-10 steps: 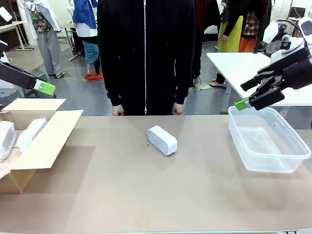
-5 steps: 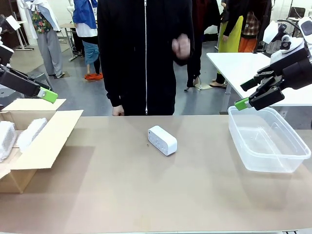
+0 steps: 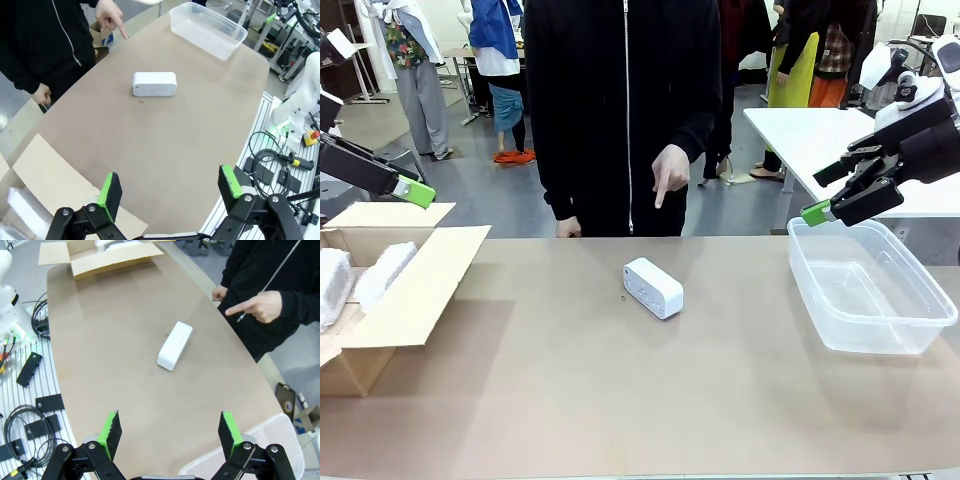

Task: Separate and place wrapped and unwrapped clocks.
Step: Pick up the Digital clock indicated by the person.

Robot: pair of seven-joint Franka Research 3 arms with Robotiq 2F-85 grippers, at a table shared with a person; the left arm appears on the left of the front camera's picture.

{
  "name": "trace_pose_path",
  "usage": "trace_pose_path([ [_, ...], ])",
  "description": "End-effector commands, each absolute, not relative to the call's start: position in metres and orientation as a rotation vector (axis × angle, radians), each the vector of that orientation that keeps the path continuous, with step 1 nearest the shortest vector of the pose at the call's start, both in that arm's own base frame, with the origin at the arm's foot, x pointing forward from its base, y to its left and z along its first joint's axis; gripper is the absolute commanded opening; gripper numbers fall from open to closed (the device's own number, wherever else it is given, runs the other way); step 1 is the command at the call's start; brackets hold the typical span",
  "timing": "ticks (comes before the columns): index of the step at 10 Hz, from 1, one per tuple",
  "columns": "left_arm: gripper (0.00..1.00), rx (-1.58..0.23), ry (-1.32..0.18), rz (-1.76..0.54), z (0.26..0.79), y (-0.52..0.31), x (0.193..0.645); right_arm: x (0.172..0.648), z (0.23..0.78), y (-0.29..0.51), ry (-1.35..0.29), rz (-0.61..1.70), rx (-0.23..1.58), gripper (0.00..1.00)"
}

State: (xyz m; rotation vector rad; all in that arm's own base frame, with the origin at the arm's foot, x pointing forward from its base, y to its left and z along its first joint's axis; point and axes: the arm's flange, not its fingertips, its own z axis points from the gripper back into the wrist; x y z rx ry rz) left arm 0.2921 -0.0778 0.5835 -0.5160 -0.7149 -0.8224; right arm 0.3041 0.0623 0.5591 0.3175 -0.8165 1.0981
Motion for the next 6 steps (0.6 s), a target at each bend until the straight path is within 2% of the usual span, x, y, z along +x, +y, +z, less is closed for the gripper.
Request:
trace_pose_path([
  [1,1.0,-0.528,-0.721,-0.815,0.5844,-0.0811,0.2921,0.3051,0.5578,0.0624,-0.818,1.101,0.34,1.0],
  [6,1.0,-0.528,-0.721,-0.815,0.5844,-0.0811,0.2921,0.3051,0.5578,0.0624,-0.818,1.101,0.34,1.0],
])
